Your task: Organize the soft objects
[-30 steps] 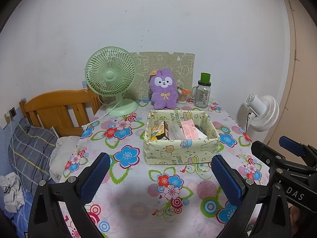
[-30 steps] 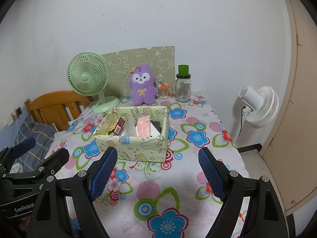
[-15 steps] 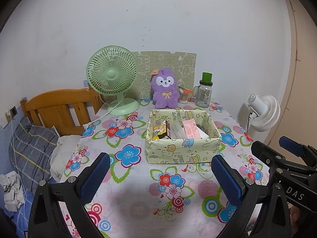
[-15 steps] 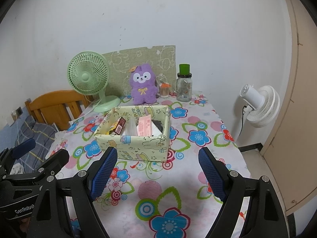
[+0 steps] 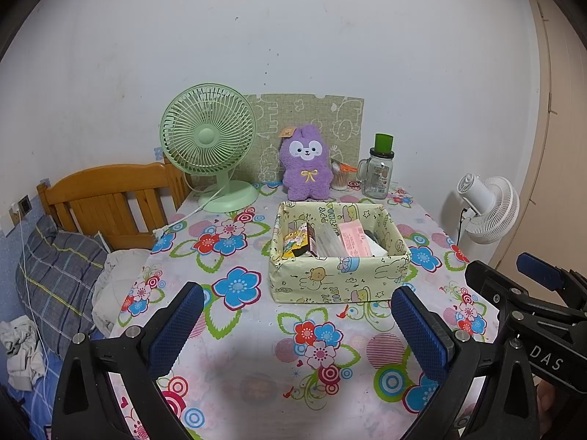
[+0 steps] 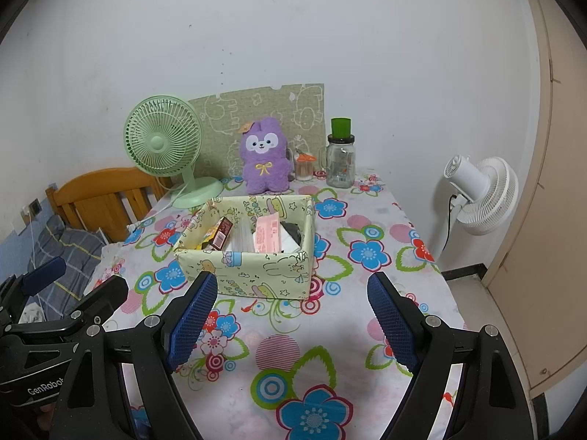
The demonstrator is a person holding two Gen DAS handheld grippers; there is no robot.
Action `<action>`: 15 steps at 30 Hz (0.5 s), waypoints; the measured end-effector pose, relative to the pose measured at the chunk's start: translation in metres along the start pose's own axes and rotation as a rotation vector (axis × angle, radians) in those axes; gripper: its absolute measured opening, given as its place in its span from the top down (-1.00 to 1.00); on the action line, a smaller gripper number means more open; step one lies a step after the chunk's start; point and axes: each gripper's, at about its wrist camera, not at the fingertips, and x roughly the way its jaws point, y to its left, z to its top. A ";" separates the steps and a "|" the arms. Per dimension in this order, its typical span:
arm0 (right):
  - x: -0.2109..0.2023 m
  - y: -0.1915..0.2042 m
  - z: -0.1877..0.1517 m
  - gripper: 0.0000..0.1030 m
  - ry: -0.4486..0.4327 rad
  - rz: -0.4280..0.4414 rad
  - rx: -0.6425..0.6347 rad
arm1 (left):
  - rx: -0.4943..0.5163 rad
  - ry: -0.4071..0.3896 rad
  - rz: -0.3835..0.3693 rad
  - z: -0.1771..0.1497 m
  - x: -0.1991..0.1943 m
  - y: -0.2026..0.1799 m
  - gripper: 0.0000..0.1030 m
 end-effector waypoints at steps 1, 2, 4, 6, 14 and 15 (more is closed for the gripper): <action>0.000 0.000 0.000 -0.67 0.000 0.000 0.000 | 0.000 0.001 0.000 0.000 0.000 0.000 -0.99; 0.000 0.000 0.000 -0.67 0.001 0.000 0.000 | 0.000 0.000 0.000 0.000 0.000 0.000 -0.99; 0.000 0.000 0.000 -0.67 0.000 0.000 0.000 | -0.001 0.000 0.000 0.000 0.000 0.000 -0.99; 0.000 0.000 0.000 -0.67 -0.001 -0.001 -0.001 | 0.000 0.000 0.000 0.000 0.000 0.001 -0.99; -0.001 0.000 0.001 -0.67 -0.006 -0.007 -0.002 | 0.000 -0.002 -0.002 0.000 -0.001 0.000 -0.99; -0.001 0.000 0.001 -0.67 -0.008 -0.008 -0.002 | 0.000 -0.002 -0.001 0.000 0.000 0.000 -0.99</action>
